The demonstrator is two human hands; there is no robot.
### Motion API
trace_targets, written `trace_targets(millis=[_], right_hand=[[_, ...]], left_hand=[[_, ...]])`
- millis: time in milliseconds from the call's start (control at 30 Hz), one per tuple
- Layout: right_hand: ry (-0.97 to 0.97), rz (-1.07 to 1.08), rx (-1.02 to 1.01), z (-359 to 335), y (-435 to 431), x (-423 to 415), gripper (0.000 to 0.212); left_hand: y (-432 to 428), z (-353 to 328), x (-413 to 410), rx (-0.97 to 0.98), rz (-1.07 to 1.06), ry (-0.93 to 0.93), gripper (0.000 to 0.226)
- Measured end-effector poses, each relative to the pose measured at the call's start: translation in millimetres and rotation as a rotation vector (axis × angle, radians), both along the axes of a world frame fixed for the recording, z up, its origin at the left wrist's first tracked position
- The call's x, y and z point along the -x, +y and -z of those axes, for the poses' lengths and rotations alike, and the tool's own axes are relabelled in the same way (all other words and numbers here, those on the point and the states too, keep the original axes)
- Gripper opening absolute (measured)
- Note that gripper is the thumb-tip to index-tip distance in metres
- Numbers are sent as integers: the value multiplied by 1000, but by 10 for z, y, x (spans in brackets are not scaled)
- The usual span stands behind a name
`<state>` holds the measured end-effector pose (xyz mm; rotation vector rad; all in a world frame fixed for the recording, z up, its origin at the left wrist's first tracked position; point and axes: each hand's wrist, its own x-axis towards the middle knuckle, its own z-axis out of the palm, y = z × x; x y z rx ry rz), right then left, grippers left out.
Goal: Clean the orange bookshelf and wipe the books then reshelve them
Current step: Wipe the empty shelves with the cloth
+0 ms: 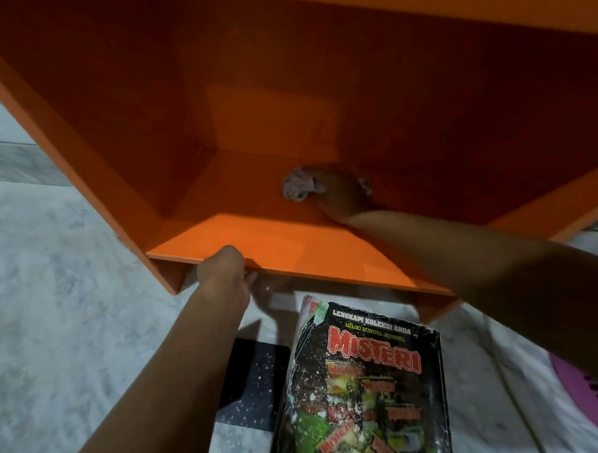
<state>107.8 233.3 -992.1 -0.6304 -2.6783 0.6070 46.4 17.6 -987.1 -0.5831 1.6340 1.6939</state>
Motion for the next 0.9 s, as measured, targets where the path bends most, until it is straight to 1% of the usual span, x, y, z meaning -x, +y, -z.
trace_targets(millis=[67, 133, 200, 267, 300, 333, 367, 400, 467, 500, 533, 600, 633, 667, 700, 733, 767, 833, 900], right_hand=[[-81, -78, 30, -60, -284, -174, 52], [-141, -173, 119, -41, -600, -405, 62], [-157, -310, 118, 0, -875, -653, 68], [-199, -532, 66, -38, -1153, -900, 62], [-211, -634, 42, -63, -1231, -976, 54], [-196, -694, 12, -134, -1259, -1028, 45], [-170, -709, 2, -201, -1239, -1056, 39], [-120, -686, -14, -272, -1202, -1080, 39], [19, -563, -44, -377, -1051, -1017, 44], [81, -448, -3, -441, -939, -947, 46], [96, -284, 37, -447, -742, -844, 46], [50, 28, 164, -516, -309, -638, 37], [84, 126, 172, -550, -142, -563, 40], [118, 172, 161, -508, 36, -505, 40], [96, 195, 117, -450, 184, -485, 35], [60, 201, 22, -402, 285, -466, 30], [49, 217, 9, -322, 391, -458, 31], [18, 246, 97, -206, 459, -471, 39], [-69, 283, 143, -64, 466, -473, 49]], left_hand=[[14, 146, -28, -28, 3, 15, 21], [2, 240, -69, -28, 6, 52, 27], [-32, 314, -68, -11, 23, 81, 27], [-70, 318, -100, -9, 43, 79, 19], [-85, 287, -125, -19, 60, 76, 18], [-86, 291, -148, -26, 75, 72, 17], [-91, 278, -184, -43, 96, 58, 18], [-84, 295, -215, -60, 119, 38, 21], [-59, 287, -273, -81, 165, 19, 23], [-38, 280, -318, -82, 176, 20, 18], [-23, 265, -369, -82, 175, 22, 12], [7, 218, -451, -83, 176, 27, 11], [8, 199, -485, -87, 179, 30, 13], [-7, 202, -500, -85, 176, 38, 16], [-13, 188, -508, -84, 179, 43, 18], [-21, 190, -494, -86, 191, 45, 17], [-30, 195, -471, -86, 209, 37, 17], [-55, 206, -437, -80, 241, 29, 19], [-78, 215, -419, -89, 277, 24, 27]])
